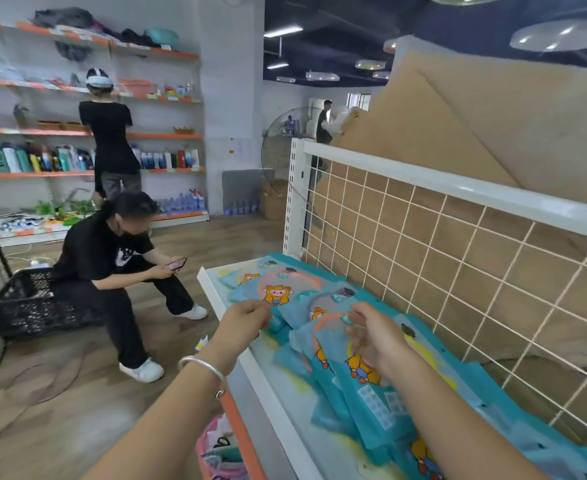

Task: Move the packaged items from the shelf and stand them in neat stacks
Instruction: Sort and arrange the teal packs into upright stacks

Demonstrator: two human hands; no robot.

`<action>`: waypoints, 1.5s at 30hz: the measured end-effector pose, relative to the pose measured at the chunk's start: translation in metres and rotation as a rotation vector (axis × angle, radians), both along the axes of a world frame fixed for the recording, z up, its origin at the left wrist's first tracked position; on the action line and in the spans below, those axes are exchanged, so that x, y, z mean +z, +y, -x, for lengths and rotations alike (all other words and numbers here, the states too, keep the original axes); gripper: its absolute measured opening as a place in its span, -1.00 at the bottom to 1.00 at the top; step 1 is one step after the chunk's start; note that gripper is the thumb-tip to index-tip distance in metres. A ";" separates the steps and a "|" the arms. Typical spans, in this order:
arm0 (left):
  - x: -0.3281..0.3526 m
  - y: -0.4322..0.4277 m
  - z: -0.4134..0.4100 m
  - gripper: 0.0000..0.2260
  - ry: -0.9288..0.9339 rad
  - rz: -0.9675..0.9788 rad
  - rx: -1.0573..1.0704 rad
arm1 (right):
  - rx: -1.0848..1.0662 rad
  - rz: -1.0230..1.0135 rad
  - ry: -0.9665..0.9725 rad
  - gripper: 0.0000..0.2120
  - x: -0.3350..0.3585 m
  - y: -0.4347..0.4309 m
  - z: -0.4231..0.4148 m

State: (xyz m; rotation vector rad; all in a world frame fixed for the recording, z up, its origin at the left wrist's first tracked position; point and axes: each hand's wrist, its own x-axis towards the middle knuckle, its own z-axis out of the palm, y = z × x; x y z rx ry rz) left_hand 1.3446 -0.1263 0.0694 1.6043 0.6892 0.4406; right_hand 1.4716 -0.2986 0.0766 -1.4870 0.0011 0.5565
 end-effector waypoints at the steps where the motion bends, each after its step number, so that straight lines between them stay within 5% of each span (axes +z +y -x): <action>1: -0.001 0.010 -0.009 -0.89 0.010 -0.014 -0.011 | -0.004 -0.009 0.010 -0.90 -0.003 0.008 -0.006; 13: -0.003 0.115 -0.143 -0.82 0.208 -0.252 -0.256 | -0.132 0.091 0.058 -0.92 -0.013 0.076 -0.067; 21: 0.002 0.040 -0.180 -0.91 0.218 -0.403 -1.017 | -0.260 0.087 -0.017 -0.72 -0.013 0.039 -0.065; 22: -0.001 0.031 -0.185 -0.81 0.232 -0.446 -1.075 | -0.302 0.083 -0.029 -0.72 -0.013 0.031 -0.061; 26: -0.007 0.010 -0.195 -0.68 0.272 -0.647 -1.127 | -0.430 0.142 -0.026 -0.91 -0.011 0.009 -0.042; 28: -0.010 0.006 -0.196 -0.64 0.247 -0.681 -1.125 | -0.496 0.173 -0.006 -0.63 -0.015 0.000 -0.036; 29: -0.012 0.005 -0.196 -0.63 0.240 -0.701 -1.116 | -0.519 0.189 -0.008 -0.71 -0.012 -0.001 -0.029; 40: -0.008 -0.005 -0.190 -0.72 0.379 -0.597 -1.049 | -0.581 0.352 0.022 -0.75 -0.015 -0.016 -0.001; 45: -0.011 0.006 -0.193 -0.84 0.335 -0.097 -0.943 | -0.544 0.462 -0.055 -0.78 -0.019 -0.017 0.005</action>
